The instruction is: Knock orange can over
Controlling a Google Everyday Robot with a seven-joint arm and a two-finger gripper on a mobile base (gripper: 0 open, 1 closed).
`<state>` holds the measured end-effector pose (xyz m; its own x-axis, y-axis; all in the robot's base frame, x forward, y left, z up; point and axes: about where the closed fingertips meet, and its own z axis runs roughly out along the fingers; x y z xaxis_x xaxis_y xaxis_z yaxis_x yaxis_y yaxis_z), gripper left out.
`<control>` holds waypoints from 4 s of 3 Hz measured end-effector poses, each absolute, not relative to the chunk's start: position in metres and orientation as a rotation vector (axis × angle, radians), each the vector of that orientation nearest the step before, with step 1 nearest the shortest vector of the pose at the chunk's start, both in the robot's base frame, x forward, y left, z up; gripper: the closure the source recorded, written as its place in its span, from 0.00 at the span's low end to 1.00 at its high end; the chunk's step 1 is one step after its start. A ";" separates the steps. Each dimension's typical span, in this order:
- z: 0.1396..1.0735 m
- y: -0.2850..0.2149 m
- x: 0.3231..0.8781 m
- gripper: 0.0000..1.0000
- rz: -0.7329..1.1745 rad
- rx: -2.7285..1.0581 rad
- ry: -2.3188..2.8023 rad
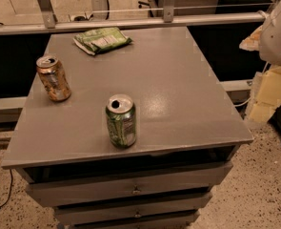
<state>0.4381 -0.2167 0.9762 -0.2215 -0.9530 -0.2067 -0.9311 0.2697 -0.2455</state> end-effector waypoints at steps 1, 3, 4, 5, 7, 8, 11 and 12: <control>0.976 -0.217 0.438 0.00 -0.099 -1.725 2.232; 0.952 -0.130 0.519 0.00 -0.019 -1.886 1.983; 0.944 -0.077 0.569 0.00 0.032 -1.948 1.797; 0.936 -0.042 0.612 0.00 0.077 -1.953 1.664; 0.918 0.035 0.659 0.00 0.316 -1.794 1.571; 0.914 0.068 0.651 0.00 0.462 -1.735 1.566; 0.902 0.179 0.595 0.00 0.902 -1.573 1.454; 0.899 0.204 0.584 0.00 0.956 -1.524 1.433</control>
Offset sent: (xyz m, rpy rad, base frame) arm 0.0787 0.0834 -0.0346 0.0395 -0.0165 0.2201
